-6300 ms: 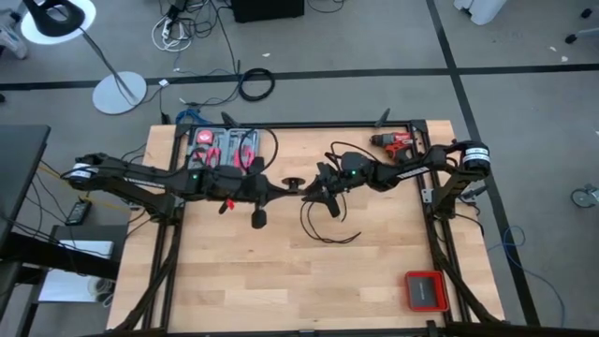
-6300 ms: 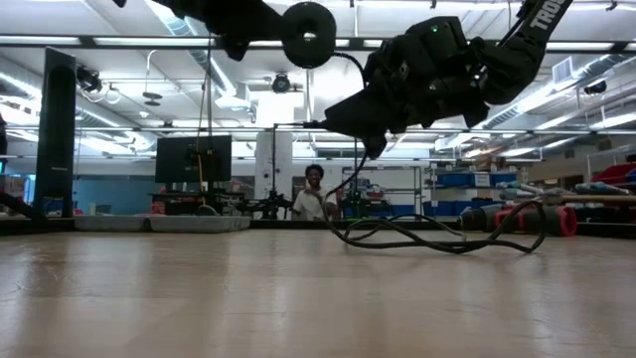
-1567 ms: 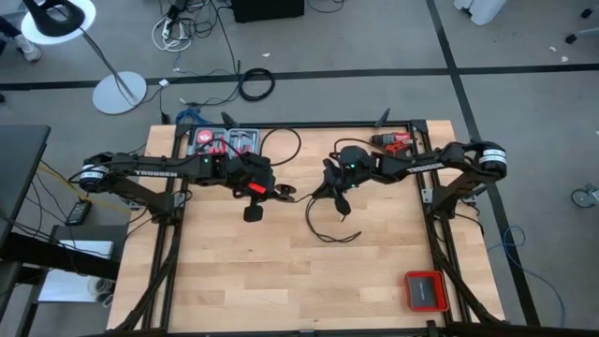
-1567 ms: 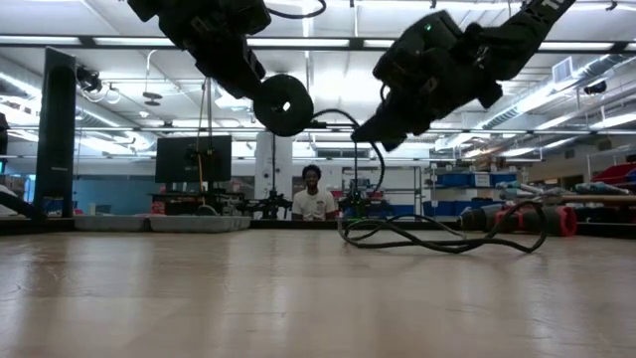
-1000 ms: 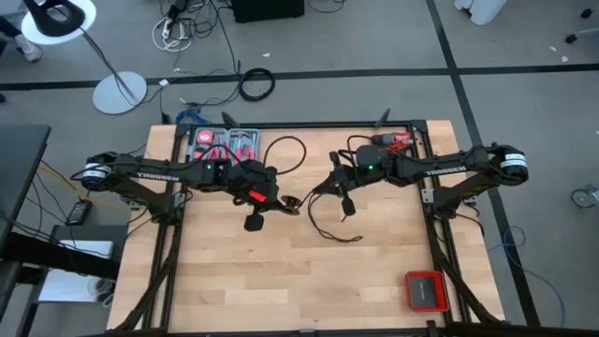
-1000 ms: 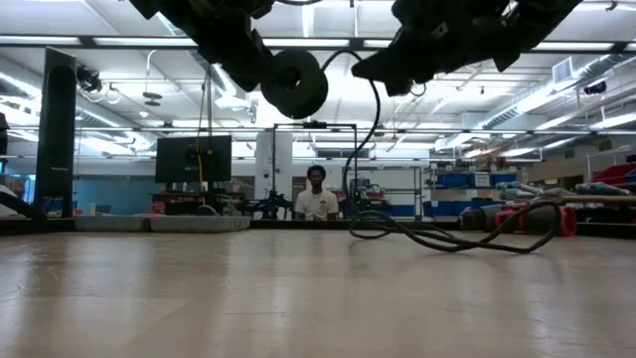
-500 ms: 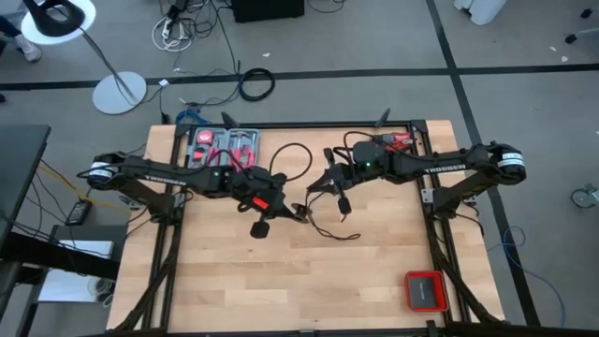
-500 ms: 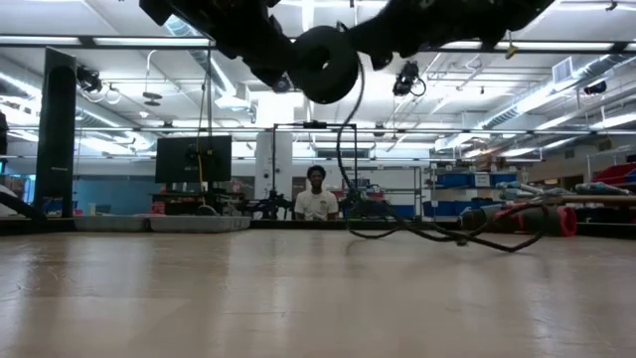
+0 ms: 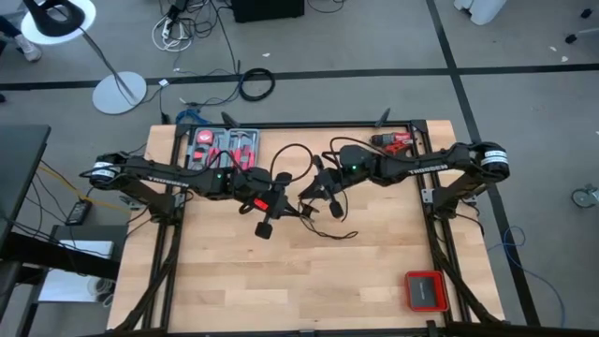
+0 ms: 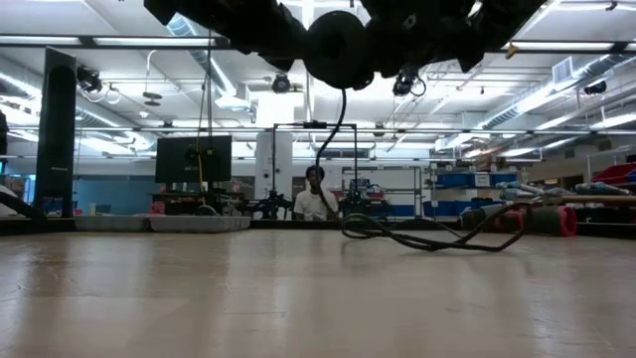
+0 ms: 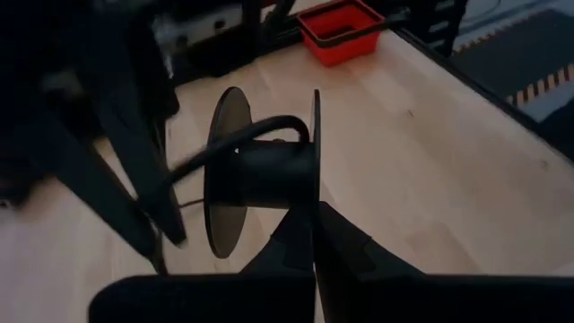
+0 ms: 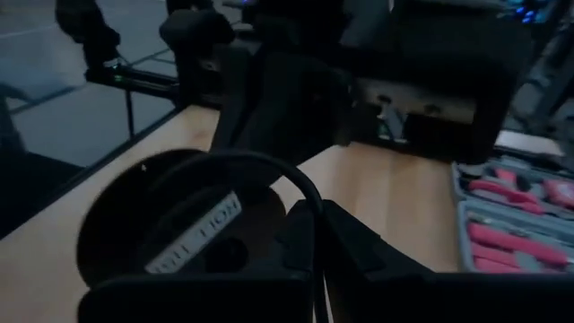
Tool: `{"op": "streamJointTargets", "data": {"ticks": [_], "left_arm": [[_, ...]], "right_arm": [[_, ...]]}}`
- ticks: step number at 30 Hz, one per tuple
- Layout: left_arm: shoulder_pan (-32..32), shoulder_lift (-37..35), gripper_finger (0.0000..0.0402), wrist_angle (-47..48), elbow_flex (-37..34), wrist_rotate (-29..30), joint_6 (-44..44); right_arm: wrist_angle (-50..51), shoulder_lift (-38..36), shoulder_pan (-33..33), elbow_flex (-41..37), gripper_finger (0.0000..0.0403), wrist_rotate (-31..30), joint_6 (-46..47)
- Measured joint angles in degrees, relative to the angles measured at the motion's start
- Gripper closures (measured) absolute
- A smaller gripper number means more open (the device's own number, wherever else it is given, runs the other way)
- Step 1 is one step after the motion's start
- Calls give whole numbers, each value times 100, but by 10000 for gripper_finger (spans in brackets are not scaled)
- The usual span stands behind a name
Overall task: Coil cords
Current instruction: Coil the black wire on the black spool
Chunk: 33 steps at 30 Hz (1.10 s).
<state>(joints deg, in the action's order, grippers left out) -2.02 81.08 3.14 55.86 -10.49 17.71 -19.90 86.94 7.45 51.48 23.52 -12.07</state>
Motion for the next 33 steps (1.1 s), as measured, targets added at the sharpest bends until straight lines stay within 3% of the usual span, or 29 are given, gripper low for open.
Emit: {"op": "streamJointTargets", "data": {"ticks": [13, 17, 25, 29, 33], "left_arm": [[-10, 2, 401, -255, 0, -118, 540], [-62, -1, 401, -562, 0, -127, 760], [-203, -20, 401, -624, 2, 259, 757], [-359, -20, 401, -616, 4, 572, 743], [-477, -20, 401, -661, 2, 812, 756]], "right_arm": [[630, 102, 11, -1, 382, 231, 312], [646, 103, 94, -6, 376, 570, 577], [786, 104, 83, -67, 371, 644, 894], [291, 76, 83, -355, 367, 659, 1213], [-822, 79, 81, -933, 367, 670, 1592]]}}
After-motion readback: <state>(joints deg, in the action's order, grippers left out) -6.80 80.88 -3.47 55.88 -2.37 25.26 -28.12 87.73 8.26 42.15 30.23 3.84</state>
